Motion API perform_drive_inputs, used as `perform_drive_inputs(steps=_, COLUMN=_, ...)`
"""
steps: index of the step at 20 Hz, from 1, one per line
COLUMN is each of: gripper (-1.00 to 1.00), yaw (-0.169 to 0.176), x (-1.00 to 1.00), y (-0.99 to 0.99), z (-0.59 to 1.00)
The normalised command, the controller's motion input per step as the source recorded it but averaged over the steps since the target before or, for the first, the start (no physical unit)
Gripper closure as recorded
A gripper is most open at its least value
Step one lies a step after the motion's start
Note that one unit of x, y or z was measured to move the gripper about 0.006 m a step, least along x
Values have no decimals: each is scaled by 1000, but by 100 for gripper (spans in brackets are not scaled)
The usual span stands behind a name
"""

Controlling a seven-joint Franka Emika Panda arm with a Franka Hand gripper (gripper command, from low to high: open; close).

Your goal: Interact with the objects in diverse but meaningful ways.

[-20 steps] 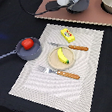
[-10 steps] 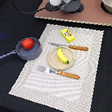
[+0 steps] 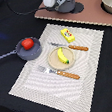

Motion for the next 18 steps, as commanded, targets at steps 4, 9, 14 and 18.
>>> perform_drive_inputs(steps=4, gripper=100, yaw=0, x=-889, y=71, z=434)
perform_drive_inputs(steps=9, gripper=100, yaw=0, x=-820, y=10, z=207)
perform_drive_inputs(steps=14, gripper=100, yaw=0, x=-619, y=0, z=-15)
perform_drive_inputs(steps=18, gripper=100, yaw=0, x=-261, y=0, z=-126)
